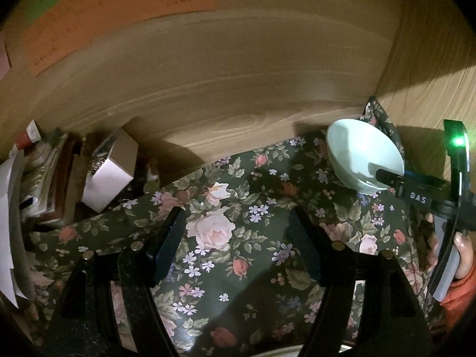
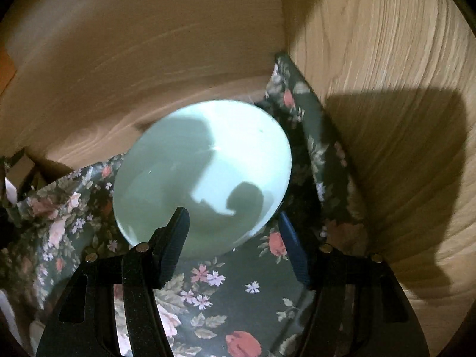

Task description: Organize plates and bowls

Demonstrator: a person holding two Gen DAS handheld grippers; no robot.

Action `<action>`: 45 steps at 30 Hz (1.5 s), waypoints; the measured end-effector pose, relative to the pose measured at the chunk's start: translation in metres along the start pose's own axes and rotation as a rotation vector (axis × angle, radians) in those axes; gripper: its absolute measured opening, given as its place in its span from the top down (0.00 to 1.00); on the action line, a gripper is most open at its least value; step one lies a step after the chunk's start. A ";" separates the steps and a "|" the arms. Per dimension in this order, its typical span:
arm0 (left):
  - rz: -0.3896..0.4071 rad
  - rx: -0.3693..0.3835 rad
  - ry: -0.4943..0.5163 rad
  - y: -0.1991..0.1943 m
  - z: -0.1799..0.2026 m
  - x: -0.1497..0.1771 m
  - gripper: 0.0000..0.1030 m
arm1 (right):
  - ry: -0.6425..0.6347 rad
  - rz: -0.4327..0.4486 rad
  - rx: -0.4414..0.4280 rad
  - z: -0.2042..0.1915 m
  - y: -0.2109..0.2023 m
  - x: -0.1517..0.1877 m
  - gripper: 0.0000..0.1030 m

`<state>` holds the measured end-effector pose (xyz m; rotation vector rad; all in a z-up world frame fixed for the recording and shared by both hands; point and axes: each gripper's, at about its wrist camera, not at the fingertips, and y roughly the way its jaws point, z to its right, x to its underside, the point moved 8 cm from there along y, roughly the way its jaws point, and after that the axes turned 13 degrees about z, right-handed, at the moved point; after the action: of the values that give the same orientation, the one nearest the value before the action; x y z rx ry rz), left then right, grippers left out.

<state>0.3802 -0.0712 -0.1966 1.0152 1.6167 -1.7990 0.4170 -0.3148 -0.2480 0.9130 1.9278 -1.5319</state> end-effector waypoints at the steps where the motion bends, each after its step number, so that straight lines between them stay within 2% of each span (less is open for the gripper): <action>1: -0.002 0.001 0.001 0.001 0.001 0.001 0.31 | 0.002 -0.006 0.004 0.001 0.001 -0.001 0.56; 4: -0.007 0.010 0.003 0.004 0.002 0.003 0.31 | -0.037 0.000 0.022 -0.001 0.003 -0.001 0.65; 8: -0.010 0.027 0.002 0.005 0.006 0.004 0.31 | -0.073 -0.022 -0.025 -0.013 -0.002 0.006 0.75; 18: -0.058 0.047 0.018 0.011 0.018 0.018 0.31 | -0.220 -0.089 -0.196 -0.066 -0.030 0.052 0.81; 24: -0.132 0.058 0.033 0.014 0.021 0.042 0.32 | -0.266 -0.124 -0.265 -0.081 -0.048 0.076 0.82; 28: -0.195 0.069 0.026 0.019 0.023 0.060 0.43 | -0.241 -0.118 -0.260 -0.078 -0.051 0.073 0.81; 31: -0.224 0.074 0.024 0.023 0.025 0.068 0.47 | -0.216 -0.102 -0.242 -0.072 -0.053 0.066 0.77; 33: -0.231 0.078 0.025 0.024 0.028 0.070 0.50 | -0.199 -0.101 -0.239 -0.079 -0.049 0.067 0.73; 39: -0.255 0.107 0.024 0.031 0.036 0.074 0.64 | -0.190 -0.106 -0.249 -0.086 -0.041 0.073 0.73; 43: -0.258 0.113 0.034 0.035 0.041 0.077 0.72 | -0.170 -0.130 -0.285 -0.091 -0.036 0.077 0.73; 45: -0.254 0.108 0.042 0.035 0.042 0.077 0.73 | -0.162 -0.143 -0.299 -0.094 -0.036 0.078 0.76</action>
<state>0.3549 -0.1095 -0.2790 0.9338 1.7559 -2.0632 0.3408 -0.2132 -0.2615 0.5172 2.0658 -1.3004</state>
